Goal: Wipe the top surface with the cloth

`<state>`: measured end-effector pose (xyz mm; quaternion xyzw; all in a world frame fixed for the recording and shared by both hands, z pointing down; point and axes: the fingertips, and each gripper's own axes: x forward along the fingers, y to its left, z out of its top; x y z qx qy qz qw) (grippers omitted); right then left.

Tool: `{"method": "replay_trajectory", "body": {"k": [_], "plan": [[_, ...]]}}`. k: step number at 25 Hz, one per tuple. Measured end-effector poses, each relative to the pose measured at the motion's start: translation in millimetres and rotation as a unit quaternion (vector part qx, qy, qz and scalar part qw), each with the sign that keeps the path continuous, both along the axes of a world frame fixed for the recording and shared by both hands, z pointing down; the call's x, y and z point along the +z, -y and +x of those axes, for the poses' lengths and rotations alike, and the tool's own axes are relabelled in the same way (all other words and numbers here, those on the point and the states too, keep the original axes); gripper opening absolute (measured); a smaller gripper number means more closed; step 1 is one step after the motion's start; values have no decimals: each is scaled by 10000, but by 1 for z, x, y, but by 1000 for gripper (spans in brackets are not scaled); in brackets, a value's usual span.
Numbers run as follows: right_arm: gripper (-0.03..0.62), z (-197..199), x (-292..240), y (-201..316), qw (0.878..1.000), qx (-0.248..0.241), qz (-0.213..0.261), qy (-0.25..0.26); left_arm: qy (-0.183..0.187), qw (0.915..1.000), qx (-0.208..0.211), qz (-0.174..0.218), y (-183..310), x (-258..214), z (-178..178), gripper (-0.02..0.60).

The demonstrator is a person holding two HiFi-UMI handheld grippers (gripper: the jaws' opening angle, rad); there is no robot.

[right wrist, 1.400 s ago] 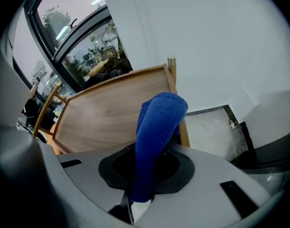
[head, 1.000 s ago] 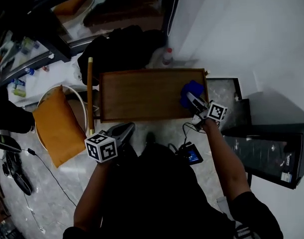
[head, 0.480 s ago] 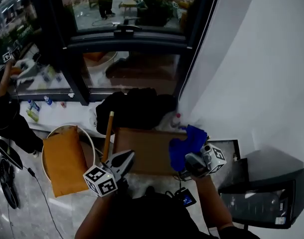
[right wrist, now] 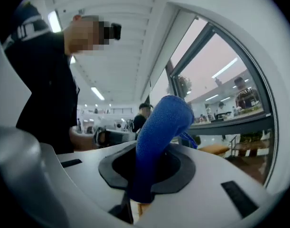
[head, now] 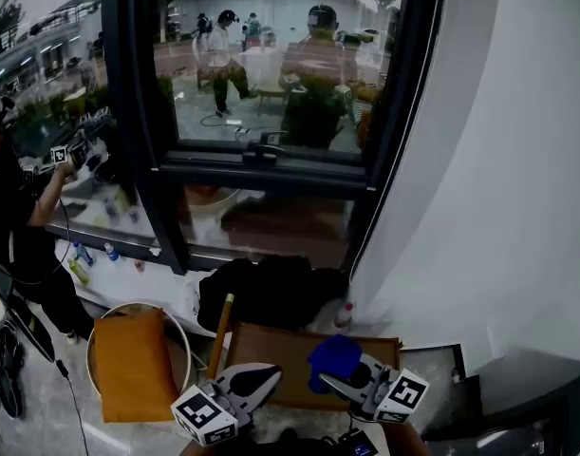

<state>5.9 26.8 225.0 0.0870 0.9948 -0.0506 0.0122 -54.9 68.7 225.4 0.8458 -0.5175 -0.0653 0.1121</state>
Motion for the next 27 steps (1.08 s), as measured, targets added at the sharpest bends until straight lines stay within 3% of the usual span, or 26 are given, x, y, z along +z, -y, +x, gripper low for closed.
{"method": "replay_trajectory", "body": {"k": [4,10,14,17,22,27], "plan": [[69,8,12,-4,9998,-161,92,10,-111,9993,359,-6,7,21,8,11],[69,12,18,-7,9990,-308,237,-221,-357,9982,467,-106,9,38,10,11],[69,0,17,-10,9978,-507,262,-330,-1341,9900,411,151,15,16,-9,11],[69,-4,19,-15,9967,-635,308,-404,-1155,9916,473,331,14,4,-8,11],[69,-5,19,-20,9957,-647,463,-471,-563,9974,439,77,12,12,-4,11],[69,4,28,-24,9940,-621,521,-739,-694,9965,455,-101,10,24,-2,11]]}}
